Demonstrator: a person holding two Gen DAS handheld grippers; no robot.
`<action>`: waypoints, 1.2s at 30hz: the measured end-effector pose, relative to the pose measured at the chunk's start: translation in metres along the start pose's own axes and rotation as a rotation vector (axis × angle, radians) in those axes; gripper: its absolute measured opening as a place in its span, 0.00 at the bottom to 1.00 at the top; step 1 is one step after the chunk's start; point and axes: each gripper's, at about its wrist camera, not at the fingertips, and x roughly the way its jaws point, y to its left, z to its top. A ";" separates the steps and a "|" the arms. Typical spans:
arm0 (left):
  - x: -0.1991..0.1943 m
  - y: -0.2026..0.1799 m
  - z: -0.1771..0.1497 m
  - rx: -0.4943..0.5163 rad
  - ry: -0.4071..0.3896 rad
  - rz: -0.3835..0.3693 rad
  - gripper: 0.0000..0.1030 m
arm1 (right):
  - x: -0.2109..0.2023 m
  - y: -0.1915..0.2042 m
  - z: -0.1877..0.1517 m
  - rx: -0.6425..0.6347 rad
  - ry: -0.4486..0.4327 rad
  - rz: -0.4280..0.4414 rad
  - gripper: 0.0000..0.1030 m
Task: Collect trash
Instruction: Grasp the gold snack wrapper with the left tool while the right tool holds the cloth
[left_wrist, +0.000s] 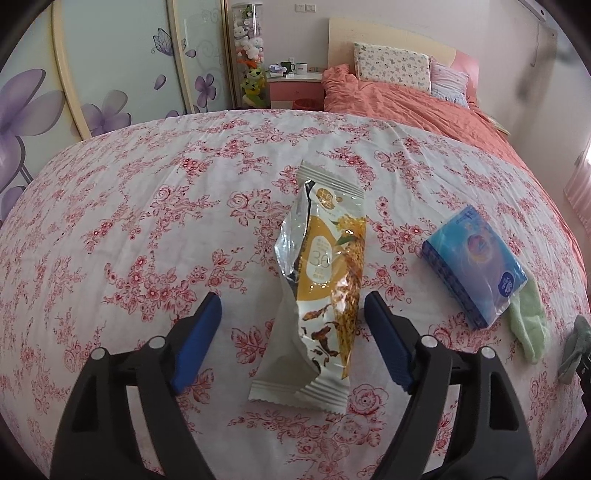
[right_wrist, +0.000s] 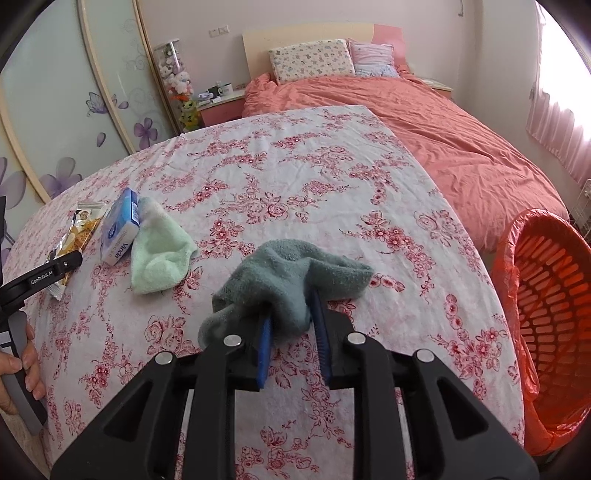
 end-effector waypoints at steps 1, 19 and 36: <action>0.000 0.000 0.000 0.000 0.000 0.000 0.76 | 0.000 0.001 0.000 -0.004 0.000 -0.005 0.21; 0.002 -0.003 0.001 0.009 0.004 0.005 0.79 | -0.001 -0.006 -0.001 0.018 -0.003 0.031 0.22; -0.002 -0.025 0.004 0.172 -0.024 -0.056 0.38 | -0.002 0.002 0.000 -0.004 0.007 0.096 0.13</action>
